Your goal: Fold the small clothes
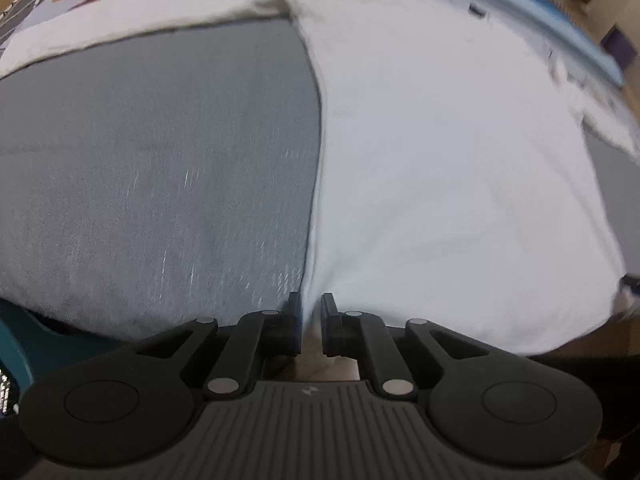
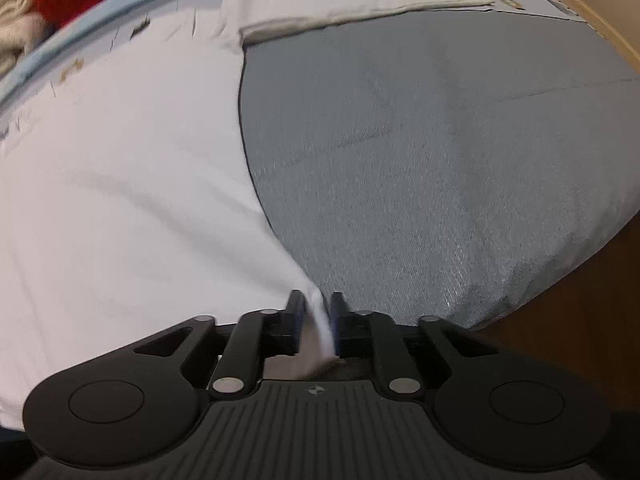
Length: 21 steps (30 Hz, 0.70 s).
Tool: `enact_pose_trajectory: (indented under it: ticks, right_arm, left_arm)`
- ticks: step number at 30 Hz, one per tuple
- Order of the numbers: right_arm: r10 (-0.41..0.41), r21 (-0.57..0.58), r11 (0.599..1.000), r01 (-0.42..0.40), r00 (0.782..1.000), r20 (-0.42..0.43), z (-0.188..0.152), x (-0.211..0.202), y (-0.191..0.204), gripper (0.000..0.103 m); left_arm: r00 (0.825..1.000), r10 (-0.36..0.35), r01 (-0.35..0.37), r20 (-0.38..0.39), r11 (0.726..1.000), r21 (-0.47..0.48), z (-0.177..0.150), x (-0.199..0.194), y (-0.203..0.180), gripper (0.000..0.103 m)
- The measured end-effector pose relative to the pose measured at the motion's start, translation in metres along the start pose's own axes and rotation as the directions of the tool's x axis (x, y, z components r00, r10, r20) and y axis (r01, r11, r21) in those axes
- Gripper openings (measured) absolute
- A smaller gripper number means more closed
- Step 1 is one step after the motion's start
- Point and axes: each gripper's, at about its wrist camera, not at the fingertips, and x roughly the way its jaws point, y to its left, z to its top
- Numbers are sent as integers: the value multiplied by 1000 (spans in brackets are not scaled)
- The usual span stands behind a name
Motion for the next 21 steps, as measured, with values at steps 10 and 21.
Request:
enact_pose_trajectory:
  ticks: [10, 21]
  right_arm:
    - [-29, -41, 999, 31, 998, 63, -1, -8, 7, 20]
    - [-24, -82, 996, 29, 997, 69, -10, -15, 7, 31]
  left_arm:
    - [1000, 26, -26, 2, 999, 30, -2, -8, -3, 14]
    - [994, 37, -42, 99, 998, 50, 2, -30, -11, 43]
